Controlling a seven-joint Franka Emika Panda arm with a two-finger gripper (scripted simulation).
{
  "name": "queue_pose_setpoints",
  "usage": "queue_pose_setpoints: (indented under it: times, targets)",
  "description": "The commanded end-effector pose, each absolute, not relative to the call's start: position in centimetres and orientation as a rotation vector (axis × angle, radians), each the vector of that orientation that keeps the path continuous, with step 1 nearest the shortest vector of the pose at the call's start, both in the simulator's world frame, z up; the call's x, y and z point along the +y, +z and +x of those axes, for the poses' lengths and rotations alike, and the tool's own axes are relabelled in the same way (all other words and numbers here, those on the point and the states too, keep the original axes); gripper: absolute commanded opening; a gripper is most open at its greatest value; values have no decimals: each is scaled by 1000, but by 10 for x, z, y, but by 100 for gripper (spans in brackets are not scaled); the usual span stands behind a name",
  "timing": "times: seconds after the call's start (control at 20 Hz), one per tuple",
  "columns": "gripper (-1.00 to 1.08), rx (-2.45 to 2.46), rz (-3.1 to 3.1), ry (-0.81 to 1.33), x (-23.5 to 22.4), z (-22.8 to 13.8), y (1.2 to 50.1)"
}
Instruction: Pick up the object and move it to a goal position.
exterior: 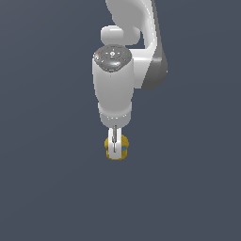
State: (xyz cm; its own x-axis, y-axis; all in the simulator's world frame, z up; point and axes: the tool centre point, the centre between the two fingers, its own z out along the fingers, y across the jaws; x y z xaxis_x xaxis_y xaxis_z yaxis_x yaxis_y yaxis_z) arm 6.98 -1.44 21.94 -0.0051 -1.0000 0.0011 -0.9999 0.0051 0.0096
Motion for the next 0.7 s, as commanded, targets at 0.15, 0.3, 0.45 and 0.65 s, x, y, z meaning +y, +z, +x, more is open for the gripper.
queue_pose_setpoints:
  times: [0.15, 0.3, 0.45, 0.65]
  targets:
    - [-100, -2226, 2215, 1, 16, 86, 262]
    - [-100, -2226, 2215, 1, 33, 94, 281]
    - [-100, -2226, 2215, 1, 45, 101, 297]
    - [-100, -2226, 2216, 0, 57, 108, 311]
